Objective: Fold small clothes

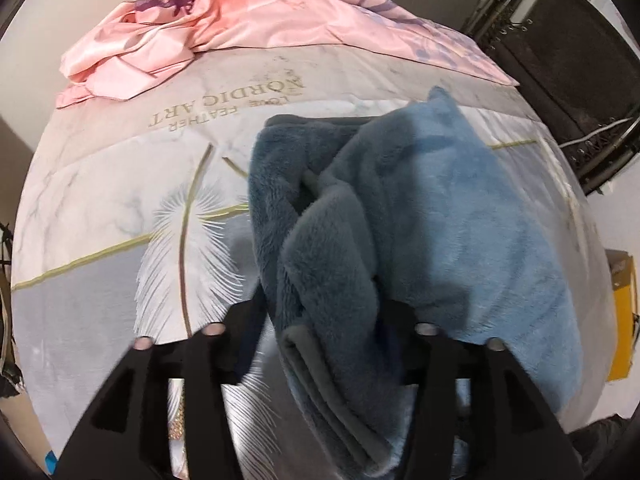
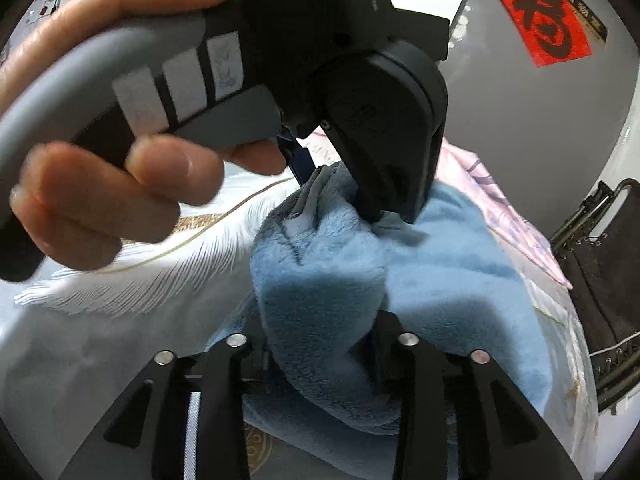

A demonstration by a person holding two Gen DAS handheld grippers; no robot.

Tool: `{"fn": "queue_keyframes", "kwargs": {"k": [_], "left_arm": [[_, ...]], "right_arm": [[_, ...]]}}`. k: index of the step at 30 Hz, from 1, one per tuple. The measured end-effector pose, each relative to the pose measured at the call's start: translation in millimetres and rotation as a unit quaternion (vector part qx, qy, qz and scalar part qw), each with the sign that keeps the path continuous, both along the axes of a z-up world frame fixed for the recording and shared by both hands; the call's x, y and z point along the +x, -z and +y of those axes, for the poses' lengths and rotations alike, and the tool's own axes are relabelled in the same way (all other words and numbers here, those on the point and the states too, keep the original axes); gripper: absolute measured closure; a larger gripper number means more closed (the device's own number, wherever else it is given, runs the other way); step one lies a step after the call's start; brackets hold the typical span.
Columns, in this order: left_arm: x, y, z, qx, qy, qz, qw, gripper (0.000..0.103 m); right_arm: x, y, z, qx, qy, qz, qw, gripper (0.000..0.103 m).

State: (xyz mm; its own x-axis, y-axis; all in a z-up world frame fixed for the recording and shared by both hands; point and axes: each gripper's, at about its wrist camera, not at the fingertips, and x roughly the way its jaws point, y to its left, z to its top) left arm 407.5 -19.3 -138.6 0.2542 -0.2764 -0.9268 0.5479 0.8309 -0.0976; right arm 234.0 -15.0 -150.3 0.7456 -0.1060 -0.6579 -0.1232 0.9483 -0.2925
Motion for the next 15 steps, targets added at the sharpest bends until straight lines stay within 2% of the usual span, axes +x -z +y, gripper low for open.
{"fn": "queue_keyframes", "kwargs": {"k": [1, 3, 5, 7, 9, 13, 14, 15], "left_arm": [[-0.3, 1.0, 1.2, 0.002, -0.005, -0.005, 1.0000, 0.037], [1.3, 1.5, 6.1, 0.000, -0.017, -0.003, 0.9999, 0.034], [1.9, -4.3, 12.1, -0.008, -0.027, 0.003, 0.9996, 0.034], [-1.3, -17.6, 21.2, -0.014, -0.040, -0.008, 0.9991, 0.034], [-6.7, -35.3, 31.6, -0.014, -0.056, -0.035, 0.9977, 0.034], [-23.5, -69.3, 37.0, -0.011, -0.072, -0.097, 0.9926, 0.036], [-29.9, -75.0, 32.8, -0.016, -0.066, -0.106, 0.9920, 0.036], [-39.6, -78.7, 23.6, -0.016, -0.052, -0.118, 0.9915, 0.036]], "right_arm": [[0.7, 0.3, -1.6, 0.000, -0.003, 0.000, 1.000, 0.061], [-1.3, -3.3, -4.1, 0.013, -0.013, 0.005, 1.000, 0.059], [-7.7, -16.5, -14.5, 0.062, -0.022, 0.010, 0.998, 0.059], [-18.3, -32.9, -30.5, 0.108, -0.030, 0.010, 0.994, 0.059], [-34.4, -52.2, -47.7, 0.130, -0.038, -0.005, 0.991, 0.059], [-54.6, -89.6, -81.6, 0.154, -0.029, -0.065, 0.985, 0.060], [-49.2, -97.6, -97.2, 0.166, -0.010, -0.073, 0.983, 0.070], [-42.9, -100.1, -108.1, 0.176, 0.004, -0.072, 0.982, 0.084]]}}
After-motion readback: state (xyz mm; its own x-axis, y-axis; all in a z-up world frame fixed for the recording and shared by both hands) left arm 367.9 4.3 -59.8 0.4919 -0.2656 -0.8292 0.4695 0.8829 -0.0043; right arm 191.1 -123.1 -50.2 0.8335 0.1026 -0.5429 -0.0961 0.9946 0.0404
